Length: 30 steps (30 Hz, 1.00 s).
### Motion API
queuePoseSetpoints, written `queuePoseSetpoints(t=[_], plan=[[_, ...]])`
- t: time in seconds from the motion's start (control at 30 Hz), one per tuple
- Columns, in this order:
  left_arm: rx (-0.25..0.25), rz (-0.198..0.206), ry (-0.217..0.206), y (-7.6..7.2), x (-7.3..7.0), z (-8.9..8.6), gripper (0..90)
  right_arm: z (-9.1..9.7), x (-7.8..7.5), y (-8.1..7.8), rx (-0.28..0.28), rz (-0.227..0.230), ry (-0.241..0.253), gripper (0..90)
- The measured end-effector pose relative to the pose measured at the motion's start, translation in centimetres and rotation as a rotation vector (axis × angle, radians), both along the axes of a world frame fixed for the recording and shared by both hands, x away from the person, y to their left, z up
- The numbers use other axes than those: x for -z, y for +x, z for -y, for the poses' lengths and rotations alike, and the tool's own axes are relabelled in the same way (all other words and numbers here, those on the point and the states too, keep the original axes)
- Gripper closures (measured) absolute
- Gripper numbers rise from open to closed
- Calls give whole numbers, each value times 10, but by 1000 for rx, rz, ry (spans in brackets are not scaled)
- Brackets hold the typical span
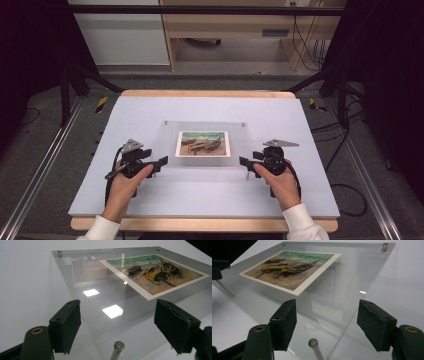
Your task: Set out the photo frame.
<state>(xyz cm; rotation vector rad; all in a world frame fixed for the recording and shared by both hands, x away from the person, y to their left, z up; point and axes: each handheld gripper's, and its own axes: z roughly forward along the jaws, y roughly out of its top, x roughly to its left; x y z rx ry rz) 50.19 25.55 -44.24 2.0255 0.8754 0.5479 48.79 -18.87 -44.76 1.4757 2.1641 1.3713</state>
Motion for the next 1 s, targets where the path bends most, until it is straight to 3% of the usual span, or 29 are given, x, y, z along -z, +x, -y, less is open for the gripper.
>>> queuePoseSetpoints(t=[0.23,0.27,0.63,0.73,1.0], plan=[[-28,-63,-68,1,5,-2,210,2,3,0,8,-34,48,309],[-202,-207,-265,-12,8,12,210,2,4,0,12,-42,57,309],[-195,-243,-296,-8,11,6,207,7,9,1,25,-107,142,301],[-192,-250,-302,-7,12,5,203,7,11,2,3,-146,186,296],[-188,-278,-331,-5,14,3,199,6,12,3,4,-144,185,294]])
